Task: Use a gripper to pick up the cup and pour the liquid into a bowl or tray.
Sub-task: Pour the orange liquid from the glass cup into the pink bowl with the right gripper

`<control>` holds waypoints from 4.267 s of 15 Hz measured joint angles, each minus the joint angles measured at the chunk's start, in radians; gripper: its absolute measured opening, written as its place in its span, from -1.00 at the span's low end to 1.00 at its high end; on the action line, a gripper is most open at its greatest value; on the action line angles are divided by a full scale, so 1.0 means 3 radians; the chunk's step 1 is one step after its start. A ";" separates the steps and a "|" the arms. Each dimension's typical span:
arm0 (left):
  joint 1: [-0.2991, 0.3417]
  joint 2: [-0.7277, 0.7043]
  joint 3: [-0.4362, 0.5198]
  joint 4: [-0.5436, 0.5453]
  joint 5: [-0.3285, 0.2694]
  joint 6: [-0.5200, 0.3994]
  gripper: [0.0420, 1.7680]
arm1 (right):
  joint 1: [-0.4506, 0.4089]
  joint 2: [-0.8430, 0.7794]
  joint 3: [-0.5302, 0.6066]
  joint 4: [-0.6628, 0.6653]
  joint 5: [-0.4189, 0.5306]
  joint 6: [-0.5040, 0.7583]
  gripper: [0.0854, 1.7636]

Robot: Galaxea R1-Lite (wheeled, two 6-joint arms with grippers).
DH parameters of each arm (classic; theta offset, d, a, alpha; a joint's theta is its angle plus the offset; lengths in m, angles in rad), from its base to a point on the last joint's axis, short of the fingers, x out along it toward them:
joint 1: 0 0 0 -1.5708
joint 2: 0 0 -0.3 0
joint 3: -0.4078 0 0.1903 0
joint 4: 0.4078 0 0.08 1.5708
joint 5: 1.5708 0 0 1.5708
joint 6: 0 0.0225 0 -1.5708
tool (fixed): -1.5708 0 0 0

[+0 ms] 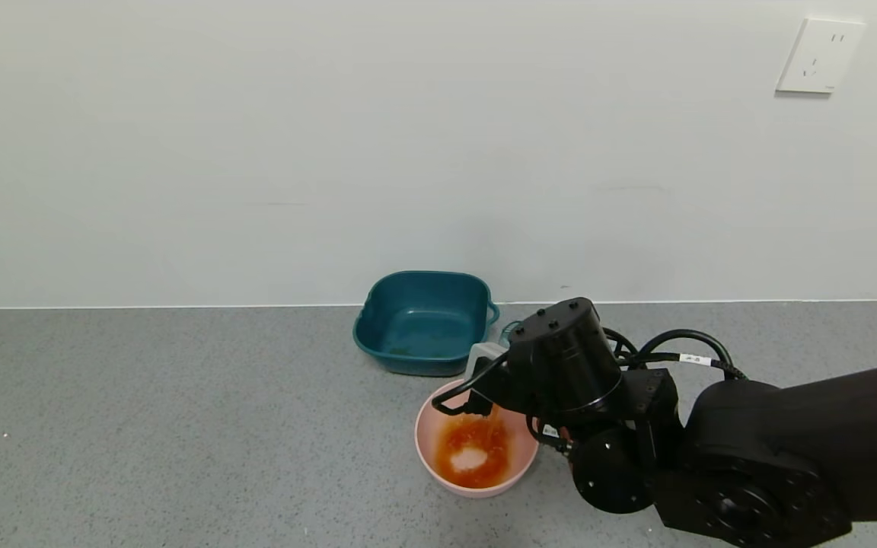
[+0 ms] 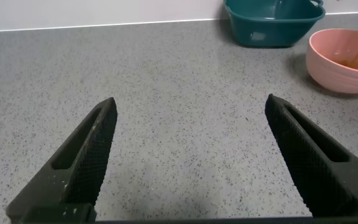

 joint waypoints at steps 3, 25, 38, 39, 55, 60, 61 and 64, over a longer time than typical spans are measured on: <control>0.0000 0.0000 0.0000 0.0001 0.0000 0.0000 0.94 | 0.0023 -0.0016 -0.0015 -0.0003 -0.0021 -0.0103 0.48; 0.0000 0.0000 0.0000 0.0000 0.0000 0.0000 0.94 | 0.0026 -0.0117 -0.0082 -0.1202 -0.0328 -0.2136 0.47; 0.0000 0.0000 0.0000 0.0000 0.0001 0.0000 0.94 | 0.0035 -0.0117 -0.0050 -0.1370 -0.0326 -0.2306 0.47; 0.0000 0.0000 0.0000 0.0000 0.0000 0.0000 0.94 | 0.0036 -0.0117 -0.0050 -0.1370 -0.0326 -0.2306 0.47; 0.0000 0.0000 0.0000 0.0000 0.0000 -0.0001 0.94 | 0.0006 0.0013 0.0072 -0.1723 -0.0304 -0.1501 0.47; 0.0000 0.0000 0.0000 0.0001 0.0000 0.0000 0.94 | -0.0015 0.0064 0.0112 -0.1677 -0.0301 -0.0809 0.47; 0.0000 0.0000 0.0000 0.0000 0.0000 0.0000 0.94 | -0.0026 0.0067 0.0115 -0.1665 -0.0299 -0.0674 0.47; 0.0000 0.0000 0.0000 0.0000 0.0000 0.0000 0.94 | -0.0082 0.0048 0.0120 -0.1432 -0.0269 -0.0087 0.47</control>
